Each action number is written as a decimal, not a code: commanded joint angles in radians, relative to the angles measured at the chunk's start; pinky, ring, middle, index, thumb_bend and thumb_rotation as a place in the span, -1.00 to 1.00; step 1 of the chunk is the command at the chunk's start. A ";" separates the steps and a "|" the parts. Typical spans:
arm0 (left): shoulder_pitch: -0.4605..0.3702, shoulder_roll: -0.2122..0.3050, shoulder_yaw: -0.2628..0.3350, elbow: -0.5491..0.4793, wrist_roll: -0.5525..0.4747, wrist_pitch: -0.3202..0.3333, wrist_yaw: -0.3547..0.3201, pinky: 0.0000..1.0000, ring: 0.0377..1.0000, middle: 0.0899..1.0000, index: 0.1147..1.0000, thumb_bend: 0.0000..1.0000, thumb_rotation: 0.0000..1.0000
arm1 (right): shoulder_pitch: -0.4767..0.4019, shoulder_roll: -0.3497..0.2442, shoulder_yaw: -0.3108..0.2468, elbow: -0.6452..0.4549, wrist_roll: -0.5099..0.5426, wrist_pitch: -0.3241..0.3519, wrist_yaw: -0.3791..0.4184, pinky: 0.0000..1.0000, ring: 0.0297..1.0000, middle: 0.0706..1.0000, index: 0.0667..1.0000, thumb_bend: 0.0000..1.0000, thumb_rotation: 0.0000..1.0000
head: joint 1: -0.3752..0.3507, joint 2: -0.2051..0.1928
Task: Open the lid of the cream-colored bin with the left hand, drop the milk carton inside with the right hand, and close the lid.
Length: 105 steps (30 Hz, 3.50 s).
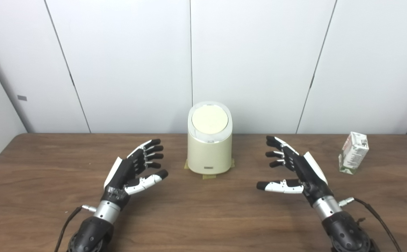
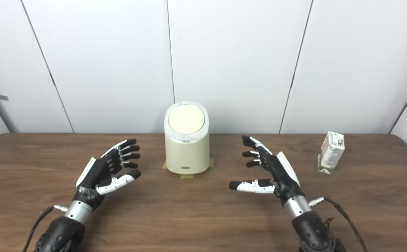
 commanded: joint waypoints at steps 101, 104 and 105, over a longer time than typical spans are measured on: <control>-0.450 -0.039 -0.402 0.075 0.925 0.585 0.512 0.90 1.00 1.00 1.00 0.99 -0.57 | -0.029 -0.009 -0.019 -0.049 -0.001 -0.026 -0.020 0.34 0.59 0.76 0.75 0.57 -0.41 | -0.006 0.005; -0.445 -0.063 -0.303 0.021 0.778 0.517 0.492 0.86 1.00 1.00 1.00 0.95 -0.53 | -0.028 -0.012 -0.019 -0.052 -0.002 -0.023 -0.018 0.34 0.59 0.76 0.75 0.56 -0.41 | -0.004 0.005; -0.446 -0.065 -0.278 0.005 0.741 0.503 0.480 0.82 1.00 1.00 1.00 0.93 -0.51 | -0.028 -0.013 -0.019 -0.052 -0.002 -0.024 -0.017 0.34 0.59 0.76 0.76 0.56 -0.41 | -0.002 0.005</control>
